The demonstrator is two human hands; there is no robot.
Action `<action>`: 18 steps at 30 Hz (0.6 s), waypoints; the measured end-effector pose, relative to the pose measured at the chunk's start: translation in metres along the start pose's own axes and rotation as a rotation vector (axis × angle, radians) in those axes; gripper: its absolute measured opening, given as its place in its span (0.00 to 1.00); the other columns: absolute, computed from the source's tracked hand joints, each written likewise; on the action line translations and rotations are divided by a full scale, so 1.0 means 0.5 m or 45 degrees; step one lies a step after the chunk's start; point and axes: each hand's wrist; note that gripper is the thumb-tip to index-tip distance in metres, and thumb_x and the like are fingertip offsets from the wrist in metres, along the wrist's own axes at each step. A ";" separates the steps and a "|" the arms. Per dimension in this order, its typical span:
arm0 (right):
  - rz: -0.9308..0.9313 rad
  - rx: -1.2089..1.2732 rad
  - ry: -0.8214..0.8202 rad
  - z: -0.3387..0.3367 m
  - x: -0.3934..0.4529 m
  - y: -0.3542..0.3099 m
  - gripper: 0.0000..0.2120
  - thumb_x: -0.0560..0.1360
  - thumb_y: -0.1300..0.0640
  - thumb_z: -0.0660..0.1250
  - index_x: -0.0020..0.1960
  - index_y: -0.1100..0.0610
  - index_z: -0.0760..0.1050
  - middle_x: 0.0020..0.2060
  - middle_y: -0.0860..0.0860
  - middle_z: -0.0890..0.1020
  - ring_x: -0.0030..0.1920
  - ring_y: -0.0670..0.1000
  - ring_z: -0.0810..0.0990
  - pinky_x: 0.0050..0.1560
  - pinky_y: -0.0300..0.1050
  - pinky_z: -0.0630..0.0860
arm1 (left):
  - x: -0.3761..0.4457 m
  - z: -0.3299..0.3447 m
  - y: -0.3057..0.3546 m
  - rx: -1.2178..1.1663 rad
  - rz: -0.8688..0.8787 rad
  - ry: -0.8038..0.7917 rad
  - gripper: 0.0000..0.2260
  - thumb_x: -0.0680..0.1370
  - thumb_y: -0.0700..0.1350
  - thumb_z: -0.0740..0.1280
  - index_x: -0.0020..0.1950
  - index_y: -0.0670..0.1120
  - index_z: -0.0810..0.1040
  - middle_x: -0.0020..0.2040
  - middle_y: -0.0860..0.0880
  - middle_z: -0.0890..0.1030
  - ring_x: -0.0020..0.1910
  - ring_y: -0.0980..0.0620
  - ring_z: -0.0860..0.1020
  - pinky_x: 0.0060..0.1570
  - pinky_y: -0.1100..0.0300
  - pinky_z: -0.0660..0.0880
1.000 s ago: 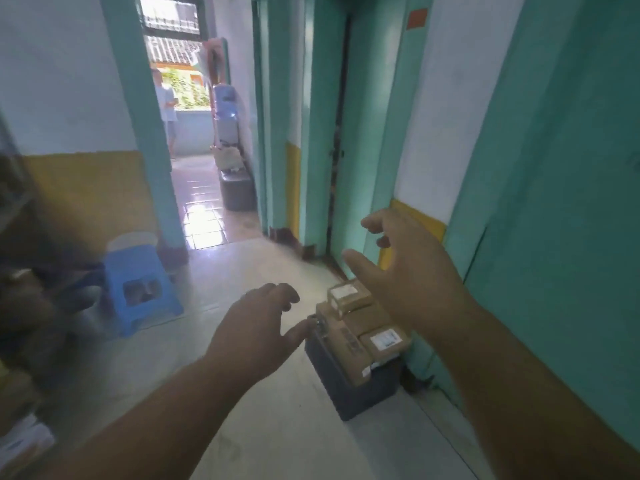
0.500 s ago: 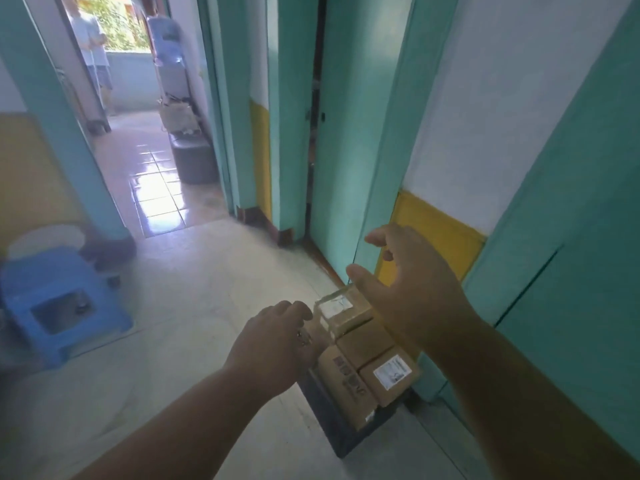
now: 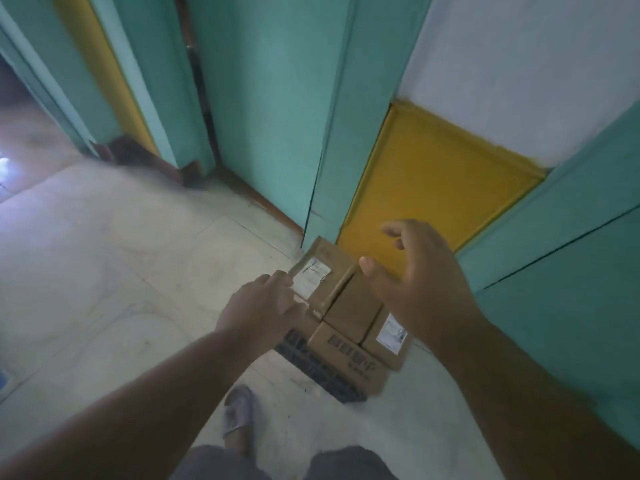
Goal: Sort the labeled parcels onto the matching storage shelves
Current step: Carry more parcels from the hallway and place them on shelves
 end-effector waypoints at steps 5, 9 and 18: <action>0.179 -0.068 -0.076 0.131 0.097 0.069 0.23 0.75 0.45 0.69 0.66 0.54 0.72 0.55 0.46 0.74 0.55 0.44 0.70 0.51 0.38 0.68 | 0.161 0.060 -0.080 0.006 -0.067 -0.208 0.16 0.79 0.58 0.64 0.63 0.52 0.72 0.54 0.52 0.79 0.46 0.49 0.78 0.43 0.55 0.77; 0.268 -0.097 -0.143 0.284 0.167 0.158 0.23 0.75 0.44 0.69 0.65 0.53 0.72 0.56 0.48 0.75 0.55 0.45 0.71 0.47 0.36 0.67 | 0.281 0.165 -0.151 -0.021 -0.156 -0.300 0.16 0.78 0.60 0.66 0.62 0.56 0.70 0.53 0.52 0.80 0.46 0.47 0.79 0.46 0.51 0.80; 0.588 -0.097 -0.369 0.604 0.283 0.384 0.24 0.76 0.42 0.68 0.68 0.50 0.69 0.62 0.50 0.73 0.54 0.50 0.76 0.46 0.46 0.72 | 0.476 0.388 -0.276 -0.287 -0.530 -0.402 0.24 0.80 0.56 0.65 0.71 0.50 0.62 0.51 0.46 0.82 0.42 0.46 0.81 0.43 0.48 0.80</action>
Point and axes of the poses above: each hand's wrist, its own x-axis towards the middle knuckle, its own z-axis out of the palm, y = z × x
